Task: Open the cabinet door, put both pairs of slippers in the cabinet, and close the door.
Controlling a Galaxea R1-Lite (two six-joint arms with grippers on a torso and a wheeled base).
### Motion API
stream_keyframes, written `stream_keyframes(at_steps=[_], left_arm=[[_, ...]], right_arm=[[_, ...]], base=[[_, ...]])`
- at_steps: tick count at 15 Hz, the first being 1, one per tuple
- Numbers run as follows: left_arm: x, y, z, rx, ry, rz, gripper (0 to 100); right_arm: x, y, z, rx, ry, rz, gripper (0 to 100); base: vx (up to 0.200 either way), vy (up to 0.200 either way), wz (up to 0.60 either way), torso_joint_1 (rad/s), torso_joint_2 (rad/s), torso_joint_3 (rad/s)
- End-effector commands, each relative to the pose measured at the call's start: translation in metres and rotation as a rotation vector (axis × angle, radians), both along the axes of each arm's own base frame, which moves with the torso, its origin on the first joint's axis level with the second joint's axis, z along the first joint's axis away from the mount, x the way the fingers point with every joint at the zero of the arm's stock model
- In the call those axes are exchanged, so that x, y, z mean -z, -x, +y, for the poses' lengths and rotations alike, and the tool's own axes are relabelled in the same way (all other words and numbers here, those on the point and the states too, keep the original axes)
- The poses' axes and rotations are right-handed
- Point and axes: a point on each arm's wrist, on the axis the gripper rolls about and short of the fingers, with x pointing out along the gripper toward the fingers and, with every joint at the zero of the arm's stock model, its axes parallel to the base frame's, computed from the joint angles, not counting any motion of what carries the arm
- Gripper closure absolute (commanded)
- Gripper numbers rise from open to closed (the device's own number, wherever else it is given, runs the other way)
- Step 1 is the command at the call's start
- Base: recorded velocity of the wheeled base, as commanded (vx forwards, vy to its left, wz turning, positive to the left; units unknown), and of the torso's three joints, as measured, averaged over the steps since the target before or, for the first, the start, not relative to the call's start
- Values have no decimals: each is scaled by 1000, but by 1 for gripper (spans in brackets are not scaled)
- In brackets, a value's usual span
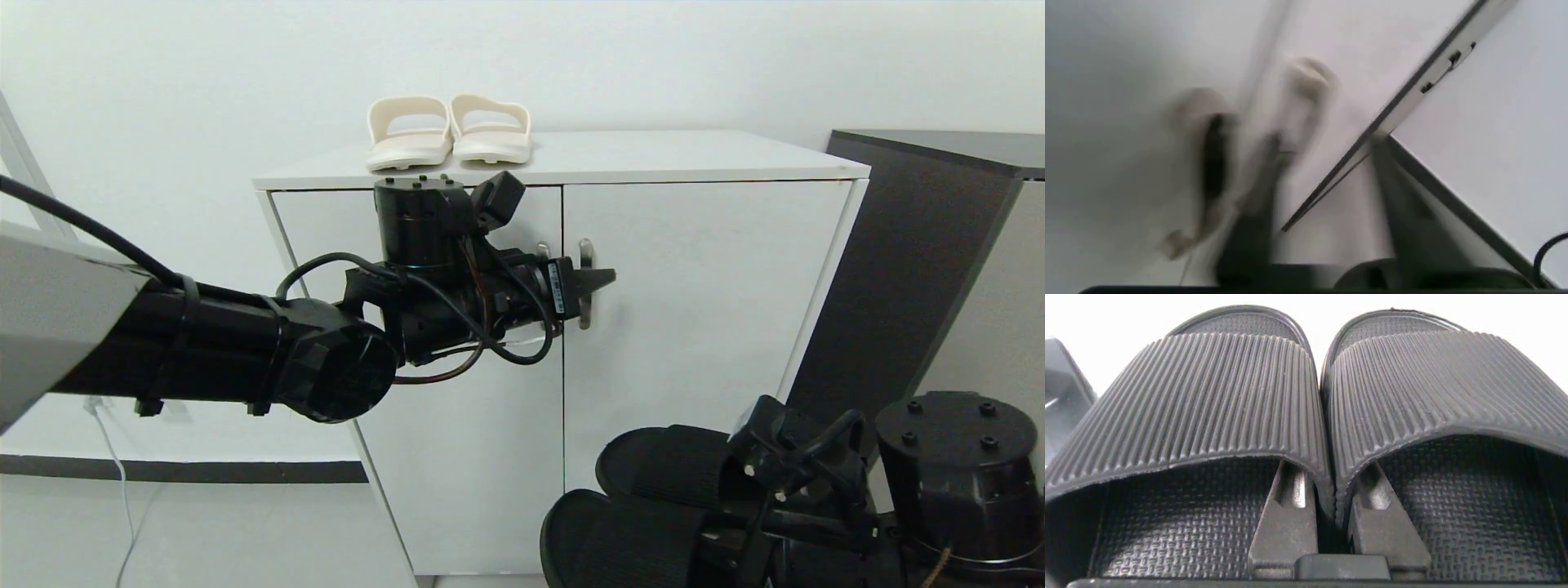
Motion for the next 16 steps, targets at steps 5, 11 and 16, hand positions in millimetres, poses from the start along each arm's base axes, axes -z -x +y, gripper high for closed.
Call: stream_keyframes(at_steps=[5,11,16], left_arm=[[7,5,2,9,-10,17,100],[-6,35,16,28,-3,5,100],[-11,69,19,84,1,2,100]], right_arm=[[3,3,-1,-35,-3,18,100],[6,5,-2,-83,-7,44,100],[8,12,-6,-155,-21,65,100]], base=[[0,0,0,0,0,0],[0,0,0,0,0,0],[0,0,0,0,0,0]])
